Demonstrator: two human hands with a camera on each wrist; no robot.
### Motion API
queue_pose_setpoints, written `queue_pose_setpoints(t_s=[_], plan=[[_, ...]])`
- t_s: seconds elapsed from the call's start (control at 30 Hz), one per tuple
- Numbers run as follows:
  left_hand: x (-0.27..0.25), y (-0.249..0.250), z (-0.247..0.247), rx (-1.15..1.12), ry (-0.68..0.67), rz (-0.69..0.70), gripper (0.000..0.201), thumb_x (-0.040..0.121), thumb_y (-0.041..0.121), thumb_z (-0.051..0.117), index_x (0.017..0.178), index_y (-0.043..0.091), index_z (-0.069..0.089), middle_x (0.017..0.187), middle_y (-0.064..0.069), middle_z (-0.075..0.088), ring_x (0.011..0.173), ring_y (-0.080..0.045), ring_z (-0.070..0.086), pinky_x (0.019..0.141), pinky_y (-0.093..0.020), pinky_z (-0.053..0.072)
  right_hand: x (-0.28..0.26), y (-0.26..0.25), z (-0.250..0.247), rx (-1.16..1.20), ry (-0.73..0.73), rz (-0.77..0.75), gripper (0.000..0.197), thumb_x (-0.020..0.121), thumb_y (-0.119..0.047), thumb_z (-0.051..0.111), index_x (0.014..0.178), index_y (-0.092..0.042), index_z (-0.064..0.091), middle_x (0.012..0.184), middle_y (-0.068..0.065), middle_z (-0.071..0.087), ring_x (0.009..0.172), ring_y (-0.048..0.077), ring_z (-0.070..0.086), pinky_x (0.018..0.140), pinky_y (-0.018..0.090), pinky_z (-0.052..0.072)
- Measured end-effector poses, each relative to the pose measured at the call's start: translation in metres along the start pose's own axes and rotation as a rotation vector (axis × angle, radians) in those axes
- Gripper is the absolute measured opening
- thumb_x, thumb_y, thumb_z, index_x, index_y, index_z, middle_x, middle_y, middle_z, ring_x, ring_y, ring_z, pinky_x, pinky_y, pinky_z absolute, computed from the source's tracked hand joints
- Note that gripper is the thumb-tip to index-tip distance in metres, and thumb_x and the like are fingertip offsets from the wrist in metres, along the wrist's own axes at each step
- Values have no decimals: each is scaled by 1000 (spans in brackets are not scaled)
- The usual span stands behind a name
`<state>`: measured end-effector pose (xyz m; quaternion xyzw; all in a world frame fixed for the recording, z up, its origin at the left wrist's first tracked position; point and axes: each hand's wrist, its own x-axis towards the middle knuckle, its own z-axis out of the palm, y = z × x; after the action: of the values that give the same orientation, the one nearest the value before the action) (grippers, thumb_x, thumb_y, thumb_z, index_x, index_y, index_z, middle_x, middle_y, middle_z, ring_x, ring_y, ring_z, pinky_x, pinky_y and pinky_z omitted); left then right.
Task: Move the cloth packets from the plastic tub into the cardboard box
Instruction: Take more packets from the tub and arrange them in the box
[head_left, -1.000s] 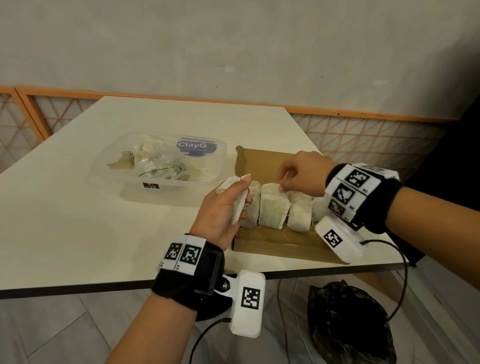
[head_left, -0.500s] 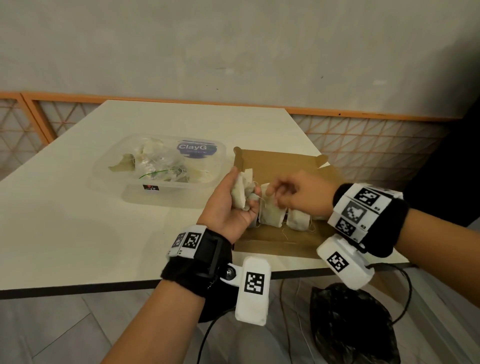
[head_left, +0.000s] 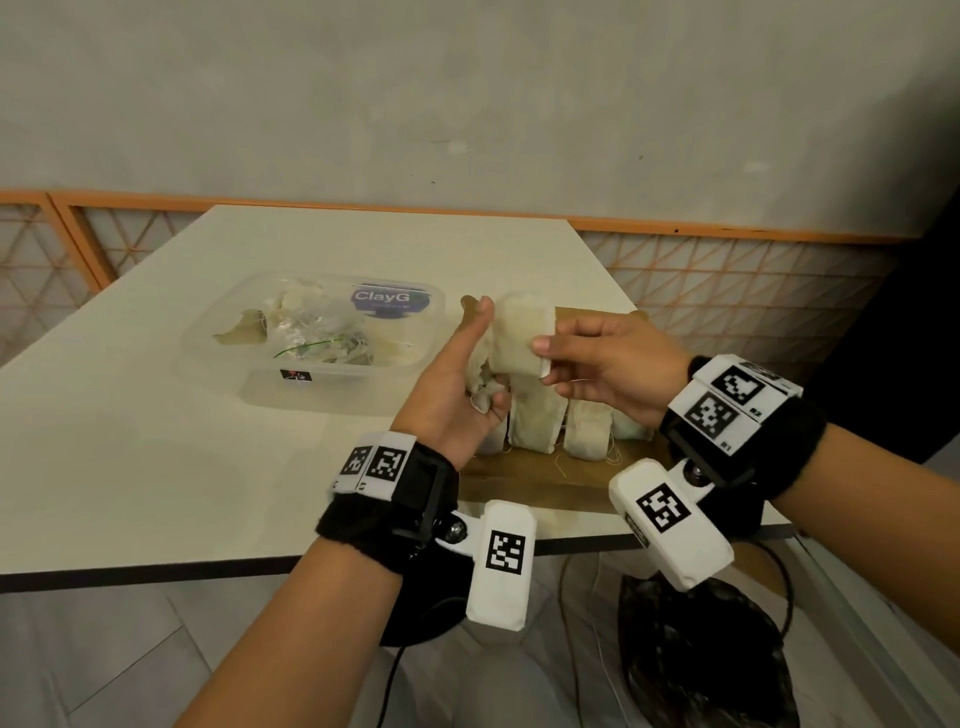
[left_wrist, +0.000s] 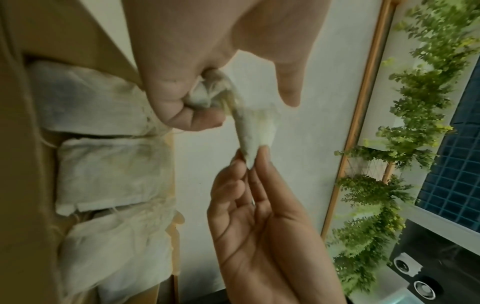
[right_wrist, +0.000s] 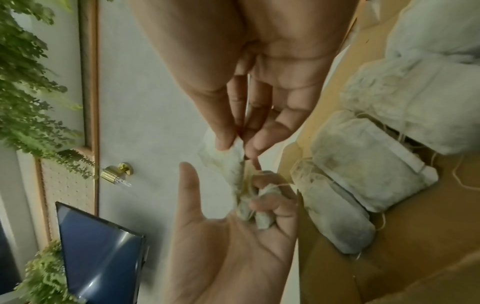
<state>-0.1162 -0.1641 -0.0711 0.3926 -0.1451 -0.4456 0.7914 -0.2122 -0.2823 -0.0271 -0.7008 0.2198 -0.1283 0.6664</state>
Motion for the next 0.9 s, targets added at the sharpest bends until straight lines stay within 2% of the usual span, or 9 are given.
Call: queue_pose_setpoints(t_s=[0.13, 0.2, 0.27, 0.3, 0.37, 0.43, 0.57, 0.7, 0.9], plan=[[2, -3, -2, 194, 64, 15, 16, 83, 23, 69, 95, 14, 64, 75, 2, 57, 58, -5, 45, 42, -13, 34, 2, 2, -3, -3, -9, 8, 6, 80, -11, 67, 84, -11, 62, 77, 5, 64, 67, 15, 61, 61, 20, 55], [3, -4, -1, 265, 93, 24, 8, 83, 17, 70, 88, 14, 64, 69, 3, 54, 54, -5, 43, 43, -14, 30, 5, -2, -7, -134, 13, -23, 18, 78, -18, 71, 94, -14, 64, 88, 3, 68, 75, 14, 64, 69, 26, 53], [4, -5, -2, 324, 105, 20, 10, 81, 14, 71, 81, 16, 61, 66, 2, 51, 52, -5, 40, 42, -15, 28, 7, -9, -10, -295, 6, -80, 27, 76, -25, 73, 101, -19, 65, 93, -2, 70, 81, 7, 65, 68, 20, 50], [5, -5, -3, 350, 106, 16, 11, 80, 13, 72, 80, 16, 61, 65, 2, 50, 53, -5, 40, 42, -15, 27, 7, -13, -11, -360, -16, -109, 26, 77, -24, 73, 101, -19, 66, 90, -4, 69, 77, 2, 64, 63, 14, 47], [5, -4, -5, 384, 100, 14, 10, 80, 14, 72, 81, 15, 62, 64, 3, 50, 54, -6, 39, 41, -15, 27, 7, -20, -12, -476, -45, -150, 14, 78, -16, 72, 92, -14, 69, 79, -5, 66, 62, -6, 59, 54, 5, 42], [3, -4, -7, 363, 96, 31, 9, 82, 18, 71, 83, 14, 63, 66, 3, 51, 55, -6, 40, 41, -14, 26, 8, -24, -15, -579, -33, -157, 10, 78, -15, 72, 87, -12, 71, 72, -7, 65, 56, -8, 56, 51, 3, 40], [0, -2, -21, 168, 137, 60, 15, 85, 25, 67, 91, 11, 64, 70, 5, 57, 54, -5, 45, 40, -13, 28, 6, -24, -24, -769, -36, -113, 12, 77, -22, 73, 87, -15, 72, 75, -10, 66, 66, -2, 56, 55, 4, 42], [0, -3, -31, 90, 127, 48, 29, 84, 25, 66, 107, 10, 57, 70, 7, 55, 54, -4, 45, 39, -14, 30, 4, -8, -17, -932, -209, 18, 8, 76, -26, 73, 83, -21, 72, 77, -6, 66, 71, 3, 52, 62, 16, 41], [-1, -3, -30, 81, 134, 37, 25, 86, 23, 65, 106, 10, 58, 71, 7, 56, 52, -4, 45, 39, -13, 30, 18, 12, -2, -862, -225, 171, 7, 76, -17, 74, 74, -21, 69, 76, 5, 59, 71, 17, 47, 51, 18, 38]])
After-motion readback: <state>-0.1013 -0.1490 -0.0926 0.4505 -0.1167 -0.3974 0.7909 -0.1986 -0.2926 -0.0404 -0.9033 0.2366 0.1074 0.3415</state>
